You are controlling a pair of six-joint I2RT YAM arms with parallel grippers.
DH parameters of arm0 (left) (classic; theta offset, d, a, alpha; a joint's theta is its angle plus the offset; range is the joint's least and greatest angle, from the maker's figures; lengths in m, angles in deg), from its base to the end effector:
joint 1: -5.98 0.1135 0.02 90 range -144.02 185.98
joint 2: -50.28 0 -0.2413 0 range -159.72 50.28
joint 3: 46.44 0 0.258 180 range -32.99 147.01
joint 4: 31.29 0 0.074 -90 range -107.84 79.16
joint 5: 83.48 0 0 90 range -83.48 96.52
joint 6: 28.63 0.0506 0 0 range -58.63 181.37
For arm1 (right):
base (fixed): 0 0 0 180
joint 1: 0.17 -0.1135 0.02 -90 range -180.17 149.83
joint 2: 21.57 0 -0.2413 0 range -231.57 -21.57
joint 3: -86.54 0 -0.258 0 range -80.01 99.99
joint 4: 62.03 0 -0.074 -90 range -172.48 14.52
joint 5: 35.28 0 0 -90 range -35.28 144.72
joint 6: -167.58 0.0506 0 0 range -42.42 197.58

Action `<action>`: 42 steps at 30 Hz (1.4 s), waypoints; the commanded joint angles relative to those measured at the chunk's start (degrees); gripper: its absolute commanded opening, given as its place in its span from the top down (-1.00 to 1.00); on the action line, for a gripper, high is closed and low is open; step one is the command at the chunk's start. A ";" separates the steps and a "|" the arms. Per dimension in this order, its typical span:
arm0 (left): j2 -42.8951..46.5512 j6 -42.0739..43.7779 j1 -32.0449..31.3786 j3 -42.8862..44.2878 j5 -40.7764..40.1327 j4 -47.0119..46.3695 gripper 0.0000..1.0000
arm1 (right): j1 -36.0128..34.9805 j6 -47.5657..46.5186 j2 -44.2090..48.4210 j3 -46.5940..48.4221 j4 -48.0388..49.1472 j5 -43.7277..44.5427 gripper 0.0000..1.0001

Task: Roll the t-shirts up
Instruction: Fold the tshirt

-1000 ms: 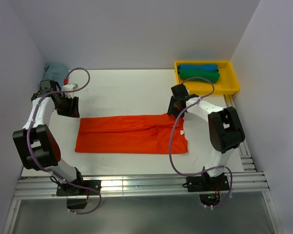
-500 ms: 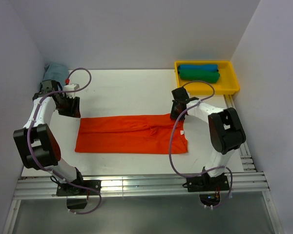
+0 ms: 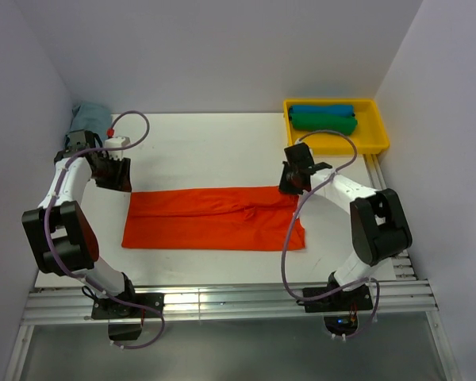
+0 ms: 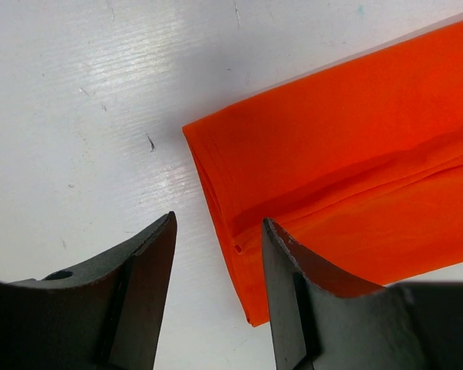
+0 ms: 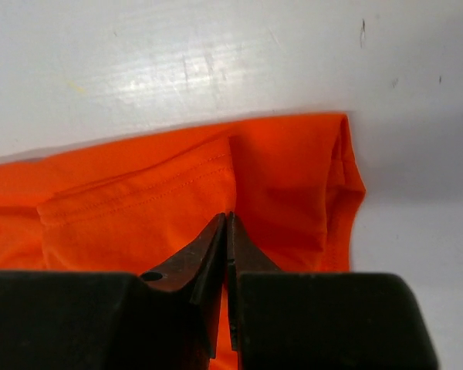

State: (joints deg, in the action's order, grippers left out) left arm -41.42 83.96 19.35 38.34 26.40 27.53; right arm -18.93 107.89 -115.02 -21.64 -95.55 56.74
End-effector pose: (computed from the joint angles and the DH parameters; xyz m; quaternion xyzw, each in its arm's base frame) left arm 0.3282 0.0603 0.2128 0.1136 0.9570 -0.0966 0.2490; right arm 0.3278 0.1094 0.1570 0.1012 0.9486 0.1090 0.2794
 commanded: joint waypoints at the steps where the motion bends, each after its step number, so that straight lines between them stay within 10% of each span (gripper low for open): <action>1: -0.06 -0.53 -0.79 1.09 1.22 0.69 -0.07 | -0.40 -1.12 4.94 -3.25 1.79 -0.61 0.80; 14: -0.41 -1.06 -2.47 0.48 1.04 0.25 -0.06 | -2.07 -2.18 11.89 -13.46 4.08 -0.97 0.58; 21: -0.23 -0.62 -2.82 0.30 0.16 0.51 -0.06 | -1.98 -2.36 11.71 -8.81 -0.22 3.07 -0.07; 42: -0.94 -0.97 -2.91 0.83 0.33 0.69 -0.06 | -1.98 -1.12 -2.26 0.78 -1.72 4.57 0.17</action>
State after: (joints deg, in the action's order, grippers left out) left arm -42.29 83.94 16.75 38.34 26.14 27.66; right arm -20.66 106.49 -117.51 -20.13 -98.20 61.11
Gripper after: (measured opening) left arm 0.531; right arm 0.419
